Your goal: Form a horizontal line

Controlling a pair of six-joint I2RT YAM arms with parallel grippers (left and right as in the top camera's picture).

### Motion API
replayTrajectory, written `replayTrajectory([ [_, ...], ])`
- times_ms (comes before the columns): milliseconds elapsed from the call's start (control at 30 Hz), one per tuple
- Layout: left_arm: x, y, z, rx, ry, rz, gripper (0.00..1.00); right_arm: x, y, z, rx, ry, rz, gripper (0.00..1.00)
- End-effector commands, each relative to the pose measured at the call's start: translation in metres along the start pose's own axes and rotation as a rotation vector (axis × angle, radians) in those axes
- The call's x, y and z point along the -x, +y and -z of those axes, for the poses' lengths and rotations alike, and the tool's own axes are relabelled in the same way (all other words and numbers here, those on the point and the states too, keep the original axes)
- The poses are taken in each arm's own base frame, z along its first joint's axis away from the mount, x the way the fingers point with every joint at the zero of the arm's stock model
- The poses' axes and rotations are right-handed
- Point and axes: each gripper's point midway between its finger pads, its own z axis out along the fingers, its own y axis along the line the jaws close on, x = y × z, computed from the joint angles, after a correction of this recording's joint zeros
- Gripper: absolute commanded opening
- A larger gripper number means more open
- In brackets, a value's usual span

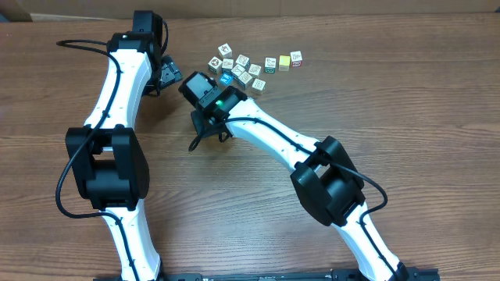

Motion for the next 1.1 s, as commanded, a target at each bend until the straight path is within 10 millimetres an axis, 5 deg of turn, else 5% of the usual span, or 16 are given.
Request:
replayTrajectory([
  [0, 0.003, -0.005, -0.002, -0.007, -0.003, -0.005, 1.0, -0.002, -0.009, -0.001, -0.071, -0.009, 0.013, 0.04],
  [1067, 0.003, -0.005, -0.002, -0.007, -0.003, -0.005, 1.0, -0.021, -0.041, 0.002, -0.191, 0.073, 0.009, 0.04],
])
